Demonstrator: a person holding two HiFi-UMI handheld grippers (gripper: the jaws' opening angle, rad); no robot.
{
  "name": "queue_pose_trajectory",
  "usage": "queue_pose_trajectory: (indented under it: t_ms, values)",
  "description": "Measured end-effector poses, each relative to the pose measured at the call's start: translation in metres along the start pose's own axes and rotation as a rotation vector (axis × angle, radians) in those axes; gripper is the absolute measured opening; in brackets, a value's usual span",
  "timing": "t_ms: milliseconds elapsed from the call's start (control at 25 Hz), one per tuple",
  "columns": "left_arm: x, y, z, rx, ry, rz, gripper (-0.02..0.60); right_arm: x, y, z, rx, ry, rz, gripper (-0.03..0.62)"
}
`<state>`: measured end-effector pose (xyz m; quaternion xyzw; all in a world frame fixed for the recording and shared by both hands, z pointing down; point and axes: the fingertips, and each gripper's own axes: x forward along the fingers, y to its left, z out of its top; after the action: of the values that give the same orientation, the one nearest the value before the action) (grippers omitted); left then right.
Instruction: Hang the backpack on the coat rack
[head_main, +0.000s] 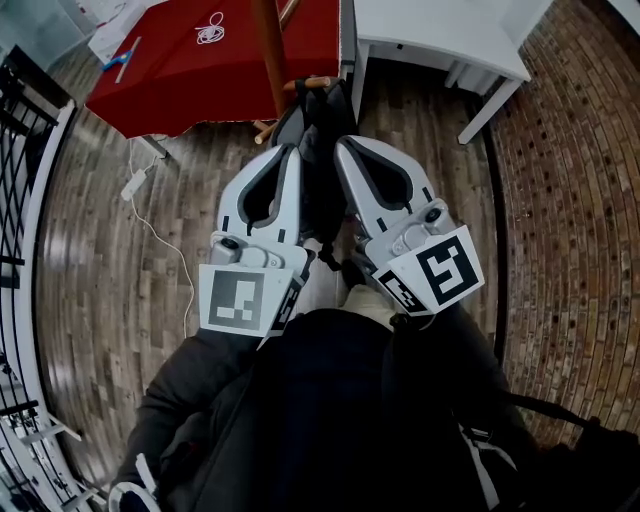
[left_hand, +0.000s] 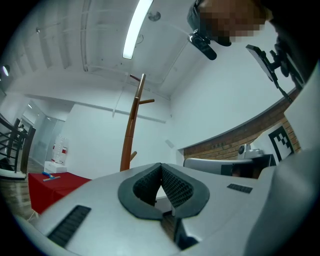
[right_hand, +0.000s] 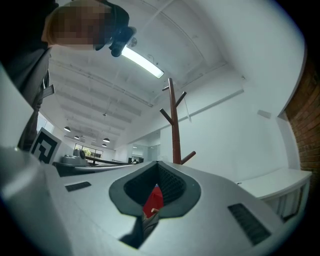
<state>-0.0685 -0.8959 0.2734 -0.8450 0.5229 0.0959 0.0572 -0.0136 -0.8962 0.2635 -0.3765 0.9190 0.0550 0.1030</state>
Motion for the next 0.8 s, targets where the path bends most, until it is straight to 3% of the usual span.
queue_pose_trajectory:
  t_ms: [240,800]
  values:
    - [0.0064,-0.0037,0.0034,-0.020,-0.033,-0.017,0.009,0.0015,-0.0035,-0.0021,-0.012,0.009,0.000,0.006]
    - [0.0105,-0.0073,0.0033,-0.027,-0.019,-0.023,0.009,0.0001,-0.0079,0.0030,-0.035,0.015,-0.005,0.006]
